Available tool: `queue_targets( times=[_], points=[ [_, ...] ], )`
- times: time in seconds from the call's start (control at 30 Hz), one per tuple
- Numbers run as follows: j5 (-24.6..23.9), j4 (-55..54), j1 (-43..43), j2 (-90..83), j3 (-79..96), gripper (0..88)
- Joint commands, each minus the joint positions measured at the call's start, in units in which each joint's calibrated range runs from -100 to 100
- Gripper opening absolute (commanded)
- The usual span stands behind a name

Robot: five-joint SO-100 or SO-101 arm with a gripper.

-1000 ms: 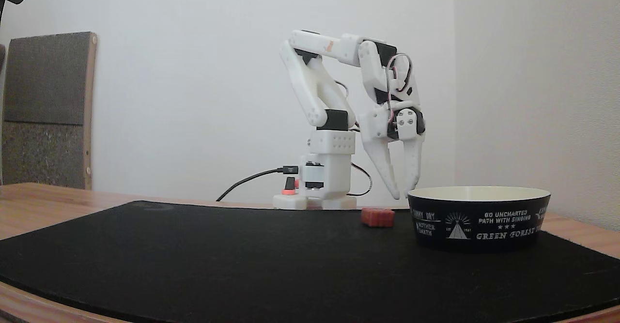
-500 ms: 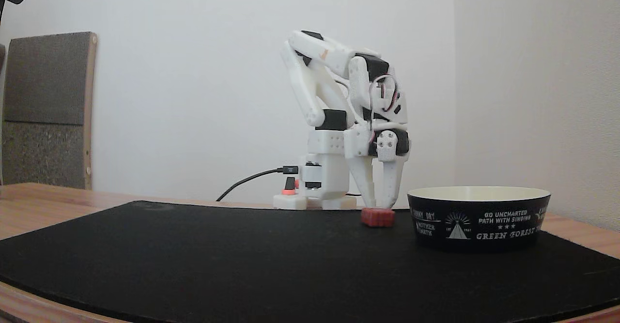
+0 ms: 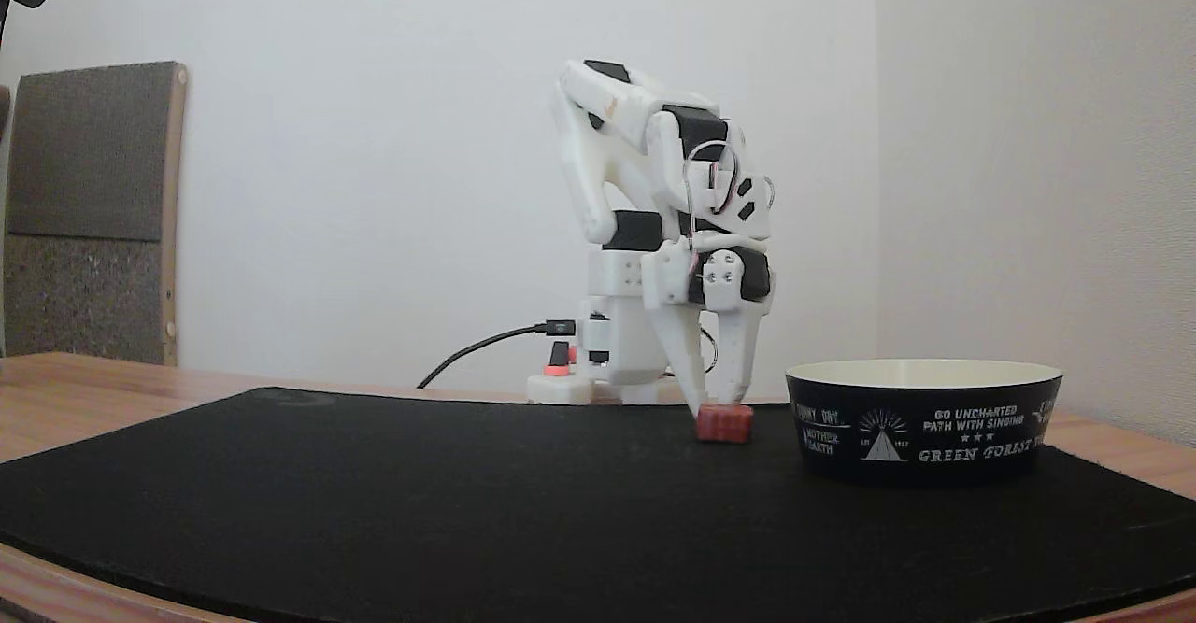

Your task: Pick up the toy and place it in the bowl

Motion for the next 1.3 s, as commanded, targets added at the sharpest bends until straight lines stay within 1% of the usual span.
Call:
queue_targets(
  times=[0.0,0.1,0.17,0.33,0.43,0.47,0.5,0.57,0.63,0.67,0.7,0.77,0.8,0.87,1.1,1.27],
  points=[
    [0.25,-2.09,1.63,-0.59,-0.94,4.6],
    [3.64,-4.04,4.47,-0.59,-0.76,4.6],
    [3.85,-5.14,6.06,-0.59,-0.94,4.6],
    [3.48,-6.41,5.56,-1.34,-1.12,4.6],
    [3.38,-7.34,4.81,-7.42,-1.12,4.6],
    [3.01,-7.34,4.14,-10.93,-1.12,4.5],
    [1.45,-7.0,2.88,-19.18,-1.12,4.5],
    [-0.9,-6.66,2.13,-27.85,-1.03,4.5],
    [-3.67,-6.66,2.21,-35.02,-0.67,4.5],
    [-6.12,-6.41,3.05,-40.69,0.32,4.5],
    [-7.01,-5.82,4.14,-43.02,1.4,4.5],
    [-7.95,-4.04,6.9,-46.86,4.92,4.5],
    [-8.1,-3.19,9.83,-49.36,10.5,4.5],
    [-8.1,-3.87,12.67,-51.44,15.82,4.5],
    [-8.16,-2.43,21.62,-62.03,28.26,4.6],
    [-11.08,0.79,21.79,-62.61,27.63,4.6]
  ],
)
